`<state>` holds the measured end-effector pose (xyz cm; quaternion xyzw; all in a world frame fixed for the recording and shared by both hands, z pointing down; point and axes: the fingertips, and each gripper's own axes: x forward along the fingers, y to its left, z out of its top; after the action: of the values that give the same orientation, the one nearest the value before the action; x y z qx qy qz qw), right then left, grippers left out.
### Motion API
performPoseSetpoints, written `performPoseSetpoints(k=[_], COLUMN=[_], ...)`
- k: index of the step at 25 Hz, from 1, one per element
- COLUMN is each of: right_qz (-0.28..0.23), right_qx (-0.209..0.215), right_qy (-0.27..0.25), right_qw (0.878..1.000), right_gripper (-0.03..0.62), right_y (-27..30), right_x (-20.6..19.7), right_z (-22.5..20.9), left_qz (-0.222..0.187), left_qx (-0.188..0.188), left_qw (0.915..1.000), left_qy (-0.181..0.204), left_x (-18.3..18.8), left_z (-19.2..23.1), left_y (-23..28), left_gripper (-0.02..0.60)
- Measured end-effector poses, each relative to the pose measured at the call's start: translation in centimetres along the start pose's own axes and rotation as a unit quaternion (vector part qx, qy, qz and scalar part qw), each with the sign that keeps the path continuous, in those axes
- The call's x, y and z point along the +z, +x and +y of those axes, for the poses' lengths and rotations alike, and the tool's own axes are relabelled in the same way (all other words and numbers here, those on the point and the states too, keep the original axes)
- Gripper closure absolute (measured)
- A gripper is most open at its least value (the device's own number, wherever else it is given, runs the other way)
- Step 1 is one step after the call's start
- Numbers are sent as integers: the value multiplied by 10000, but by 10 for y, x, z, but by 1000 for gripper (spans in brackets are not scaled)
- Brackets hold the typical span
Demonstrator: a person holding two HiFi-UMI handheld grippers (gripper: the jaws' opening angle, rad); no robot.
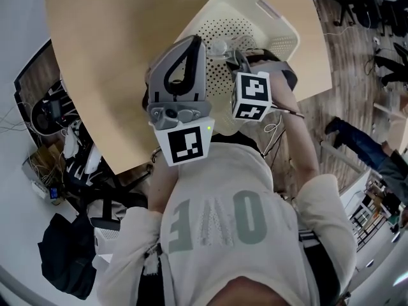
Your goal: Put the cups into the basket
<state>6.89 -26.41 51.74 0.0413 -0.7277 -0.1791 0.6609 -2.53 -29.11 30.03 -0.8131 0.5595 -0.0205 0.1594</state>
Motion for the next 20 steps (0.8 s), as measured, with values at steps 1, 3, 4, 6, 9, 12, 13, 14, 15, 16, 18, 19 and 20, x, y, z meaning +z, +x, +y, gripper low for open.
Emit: performPoseSetpoints(k=[1, 3, 4, 6, 9, 12, 13, 14, 15, 16, 18, 19, 20], right_qz=[72, 244, 319, 420, 549, 692, 706, 685, 630, 562, 488, 488, 500], right_qx=[49, 139, 198, 315, 425, 478, 507, 513, 480, 426, 336, 311, 285], right_qy=[-41, -108, -130, -171, -264, -306, -301, -299, -290, -264, -180, -159, -162], right_qw=[10000, 9995, 9992, 9985, 9972, 9960, 9958, 9959, 9964, 9972, 9981, 9982, 9982], right_gripper=[572, 571, 571, 571, 568, 559, 554, 550, 546, 546, 546, 545, 546], right_y=[4, 11, 14, 17, 20, 23, 23, 23, 21, 20, 18, 18, 19], right_x=[-2, -7, -9, -11, -13, -15, -15, -13, -10, -7, -3, -3, -3], right_z=[2, 6, 8, 11, 16, 19, 19, 19, 19, 17, 13, 12, 12], left_qz=[6, 13, 11, 8, -2, -7, -8, -11, -16, -21, -20, -13, -7], left_qx=[22, 57, 70, 97, 114, 89, 77, 70, 67, 66, 64, 60, 51], left_qw=[10000, 10000, 10000, 10000, 9999, 10000, 10000, 10000, 10000, 10000, 10000, 10000, 10000], left_qy=[-8, -11, -9, -20, -36, -9, 3, 8, 7, 5, 2, 1, 0], left_x=[-1, -2, -3, -4, -4, -4, -4, -3, -3, -2, -2, -2, -2], left_z=[2, 5, 6, 7, 7, 6, 5, 5, 5, 5, 5, 5, 5], left_y=[0, 1, 1, 0, 0, 0, 0, 0, 0, 0, 0, 0, 0], left_gripper=[577, 577, 577, 577, 577, 577, 577, 577, 577, 577, 577, 577, 577])
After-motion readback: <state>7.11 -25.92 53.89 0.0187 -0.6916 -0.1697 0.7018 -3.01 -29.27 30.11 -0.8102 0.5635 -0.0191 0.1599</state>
